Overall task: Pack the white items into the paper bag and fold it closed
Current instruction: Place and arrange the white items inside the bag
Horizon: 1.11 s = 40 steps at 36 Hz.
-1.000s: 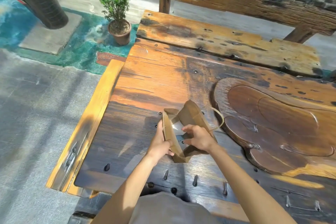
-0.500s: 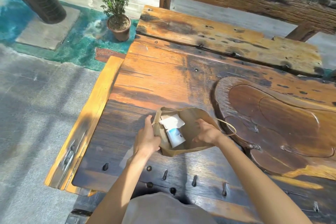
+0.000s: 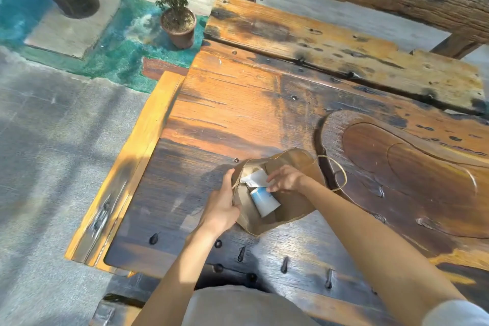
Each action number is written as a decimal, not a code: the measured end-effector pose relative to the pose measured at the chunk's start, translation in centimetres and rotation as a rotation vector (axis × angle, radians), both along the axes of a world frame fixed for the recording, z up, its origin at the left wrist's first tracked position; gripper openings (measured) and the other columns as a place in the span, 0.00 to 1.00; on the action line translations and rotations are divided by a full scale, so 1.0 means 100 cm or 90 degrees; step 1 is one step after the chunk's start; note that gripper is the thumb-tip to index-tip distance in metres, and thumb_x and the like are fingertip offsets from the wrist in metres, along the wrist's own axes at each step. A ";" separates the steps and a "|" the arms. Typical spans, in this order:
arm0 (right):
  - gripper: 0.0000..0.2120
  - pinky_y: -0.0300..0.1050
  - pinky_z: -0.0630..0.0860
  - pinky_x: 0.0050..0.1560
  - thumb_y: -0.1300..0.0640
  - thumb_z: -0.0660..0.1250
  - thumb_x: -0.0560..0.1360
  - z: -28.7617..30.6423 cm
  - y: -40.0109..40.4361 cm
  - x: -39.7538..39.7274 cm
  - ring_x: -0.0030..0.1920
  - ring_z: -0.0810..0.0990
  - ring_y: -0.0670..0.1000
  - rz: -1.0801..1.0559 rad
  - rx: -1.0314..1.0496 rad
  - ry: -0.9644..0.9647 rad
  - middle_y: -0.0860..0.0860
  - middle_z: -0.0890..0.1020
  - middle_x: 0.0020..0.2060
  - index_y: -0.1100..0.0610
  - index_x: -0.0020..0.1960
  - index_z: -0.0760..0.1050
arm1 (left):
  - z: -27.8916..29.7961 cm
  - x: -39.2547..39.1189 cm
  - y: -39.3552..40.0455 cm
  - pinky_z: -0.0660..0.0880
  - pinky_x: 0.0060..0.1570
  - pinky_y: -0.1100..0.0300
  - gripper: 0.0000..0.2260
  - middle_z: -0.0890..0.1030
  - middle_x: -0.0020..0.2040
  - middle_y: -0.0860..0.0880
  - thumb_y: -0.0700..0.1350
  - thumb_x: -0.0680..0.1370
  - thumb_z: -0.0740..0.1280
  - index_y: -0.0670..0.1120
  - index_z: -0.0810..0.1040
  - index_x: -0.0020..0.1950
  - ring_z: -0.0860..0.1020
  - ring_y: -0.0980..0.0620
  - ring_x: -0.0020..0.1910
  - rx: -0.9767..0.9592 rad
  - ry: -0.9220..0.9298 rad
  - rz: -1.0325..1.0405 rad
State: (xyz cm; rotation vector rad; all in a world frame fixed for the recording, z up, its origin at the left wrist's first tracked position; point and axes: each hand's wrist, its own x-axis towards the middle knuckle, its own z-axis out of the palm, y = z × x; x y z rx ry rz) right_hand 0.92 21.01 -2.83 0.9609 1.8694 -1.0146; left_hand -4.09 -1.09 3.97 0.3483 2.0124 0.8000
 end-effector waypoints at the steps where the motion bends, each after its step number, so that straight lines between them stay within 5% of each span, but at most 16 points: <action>1: 0.20 0.41 0.74 0.53 0.54 0.76 0.71 -0.004 -0.003 -0.005 0.50 0.81 0.49 0.035 0.024 0.004 0.52 0.83 0.48 0.54 0.63 0.80 | -0.002 -0.001 0.000 0.76 0.55 0.52 0.39 0.78 0.59 0.47 0.35 0.78 0.63 0.60 0.47 0.79 0.76 0.47 0.56 -0.002 0.002 0.002; 3: 0.22 0.42 0.66 0.64 0.51 0.78 0.70 -0.010 -0.008 -0.014 0.65 0.73 0.51 0.068 0.051 0.010 0.51 0.80 0.59 0.52 0.62 0.80 | -0.005 -0.003 0.000 0.74 0.55 0.54 0.39 0.77 0.65 0.45 0.35 0.78 0.63 0.59 0.47 0.80 0.75 0.46 0.59 -0.011 0.004 0.000; 7: 0.24 0.39 0.69 0.56 0.51 0.81 0.64 -0.024 -0.016 -0.027 0.58 0.76 0.50 0.049 0.051 0.038 0.50 0.80 0.55 0.53 0.58 0.82 | -0.005 -0.006 0.002 0.73 0.53 0.55 0.38 0.76 0.68 0.46 0.35 0.78 0.62 0.59 0.47 0.80 0.71 0.52 0.55 -0.012 -0.010 -0.014; 11: 0.25 0.47 0.76 0.57 0.48 0.82 0.62 -0.038 -0.026 -0.034 0.60 0.79 0.55 0.111 0.088 0.067 0.53 0.82 0.58 0.49 0.57 0.81 | -0.004 -0.011 0.005 0.73 0.60 0.52 0.39 0.71 0.73 0.46 0.34 0.78 0.63 0.59 0.47 0.80 0.73 0.47 0.66 -0.020 -0.021 0.006; 14: 0.23 0.42 0.70 0.48 0.52 0.82 0.64 -0.042 -0.031 -0.036 0.58 0.79 0.54 0.153 0.101 0.085 0.54 0.81 0.57 0.52 0.57 0.82 | -0.004 -0.014 0.006 0.75 0.59 0.49 0.39 0.75 0.66 0.48 0.34 0.77 0.63 0.59 0.48 0.80 0.74 0.50 0.57 -0.017 -0.022 0.017; 18: 0.07 0.38 0.69 0.40 0.55 0.74 0.72 -0.042 -0.030 -0.032 0.45 0.77 0.51 0.161 0.145 0.128 0.51 0.83 0.52 0.49 0.49 0.85 | -0.006 -0.018 0.003 0.76 0.58 0.48 0.38 0.76 0.62 0.50 0.35 0.77 0.63 0.60 0.48 0.79 0.76 0.48 0.56 -0.026 -0.037 0.034; 22: 0.05 0.41 0.73 0.46 0.50 0.73 0.71 -0.053 -0.026 -0.027 0.46 0.82 0.53 0.131 0.145 0.145 0.52 0.84 0.50 0.50 0.44 0.85 | -0.007 -0.018 0.001 0.77 0.56 0.50 0.38 0.77 0.61 0.51 0.35 0.77 0.63 0.59 0.49 0.79 0.78 0.49 0.55 -0.030 -0.056 0.058; 25: 0.02 0.43 0.75 0.57 0.57 0.75 0.71 -0.047 -0.023 -0.023 0.49 0.81 0.50 0.090 0.089 0.185 0.51 0.84 0.47 0.52 0.40 0.83 | -0.005 -0.015 0.002 0.77 0.58 0.49 0.37 0.74 0.60 0.52 0.35 0.78 0.63 0.57 0.49 0.80 0.74 0.50 0.55 -0.024 -0.061 0.082; 27: 0.04 0.33 0.71 0.53 0.62 0.74 0.73 -0.037 -0.020 -0.019 0.44 0.77 0.41 0.066 0.062 0.219 0.47 0.80 0.41 0.63 0.46 0.83 | -0.002 -0.012 0.005 0.77 0.60 0.45 0.38 0.72 0.62 0.50 0.35 0.77 0.63 0.60 0.49 0.79 0.74 0.48 0.57 -0.030 -0.065 0.091; 29: 0.06 0.28 0.68 0.45 0.58 0.73 0.75 -0.031 -0.017 -0.015 0.41 0.73 0.37 0.103 0.073 0.224 0.45 0.78 0.42 0.60 0.49 0.83 | -0.001 -0.008 0.007 0.78 0.58 0.43 0.38 0.73 0.66 0.48 0.36 0.76 0.64 0.62 0.49 0.77 0.77 0.45 0.58 -0.030 -0.067 0.089; 32: 0.06 0.36 0.78 0.51 0.58 0.74 0.74 -0.027 -0.011 -0.009 0.39 0.77 0.35 0.114 0.074 0.235 0.47 0.83 0.42 0.60 0.49 0.82 | 0.001 -0.003 0.011 0.79 0.56 0.46 0.37 0.76 0.59 0.50 0.36 0.77 0.63 0.61 0.50 0.78 0.78 0.48 0.54 -0.021 -0.074 0.086; 35: 0.06 0.39 0.75 0.47 0.59 0.74 0.74 -0.020 -0.008 0.001 0.37 0.77 0.35 0.110 0.089 0.248 0.46 0.83 0.38 0.60 0.49 0.82 | 0.002 0.001 0.014 0.80 0.56 0.47 0.36 0.78 0.56 0.51 0.35 0.77 0.63 0.59 0.52 0.78 0.79 0.51 0.52 -0.011 -0.076 0.092; 40: 0.06 0.43 0.75 0.53 0.50 0.71 0.73 -0.005 -0.003 0.011 0.46 0.79 0.49 0.106 0.094 0.208 0.50 0.83 0.47 0.48 0.49 0.80 | 0.005 0.006 0.017 0.80 0.53 0.50 0.34 0.81 0.54 0.52 0.35 0.76 0.63 0.58 0.55 0.76 0.81 0.52 0.49 -0.014 -0.067 0.080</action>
